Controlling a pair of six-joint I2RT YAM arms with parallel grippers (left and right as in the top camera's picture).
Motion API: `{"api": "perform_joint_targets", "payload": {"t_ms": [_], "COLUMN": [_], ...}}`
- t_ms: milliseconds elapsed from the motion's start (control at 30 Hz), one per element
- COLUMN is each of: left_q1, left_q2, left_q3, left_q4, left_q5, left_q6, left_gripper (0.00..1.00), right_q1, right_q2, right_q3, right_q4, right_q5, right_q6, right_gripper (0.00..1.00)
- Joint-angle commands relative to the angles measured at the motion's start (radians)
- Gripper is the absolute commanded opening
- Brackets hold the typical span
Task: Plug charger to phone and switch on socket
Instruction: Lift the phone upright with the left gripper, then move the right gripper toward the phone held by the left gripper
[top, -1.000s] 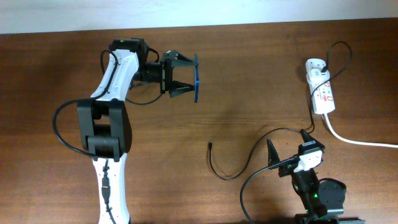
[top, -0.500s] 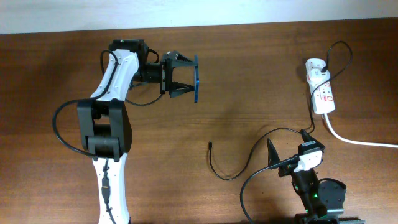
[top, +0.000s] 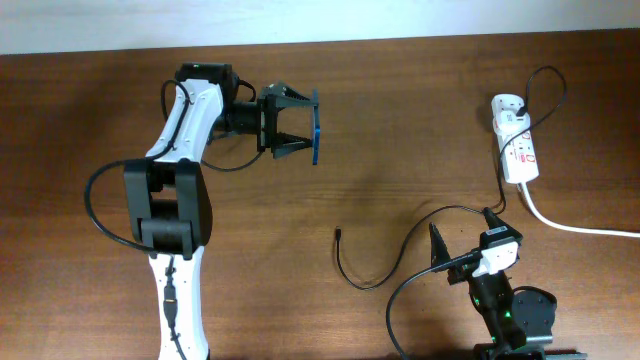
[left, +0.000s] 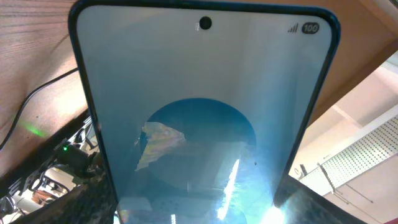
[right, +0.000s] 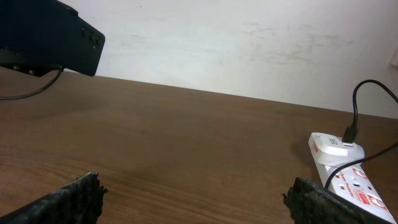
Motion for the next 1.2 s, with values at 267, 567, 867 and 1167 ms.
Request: {"api": "perform_joint_targets", "payload": {"t_ms": [267, 567, 867, 1167], "left_q1": [0.007, 0.007, 0.007, 0.007], "left_q2": [0.004, 0.004, 0.004, 0.004], "left_q3": [0.024, 0.024, 0.024, 0.024], "left_q4": [-0.005, -0.005, -0.008, -0.008], "left_q5": [0.055, 0.055, 0.055, 0.055], "left_q6": [0.015, 0.015, 0.015, 0.015], "left_gripper": [0.79, 0.79, 0.79, 0.78], "right_q1": [0.007, 0.007, 0.006, 0.004], "right_q2": [-0.004, -0.004, -0.004, 0.043], "right_q3": [-0.005, -0.005, -0.005, 0.497], "right_q4": [-0.005, -0.005, 0.215, 0.140], "right_q5": [0.002, 0.002, -0.636, -0.280], "right_q6": [0.007, 0.007, 0.169, 0.005], "right_gripper": [0.98, 0.98, 0.98, 0.98]}}
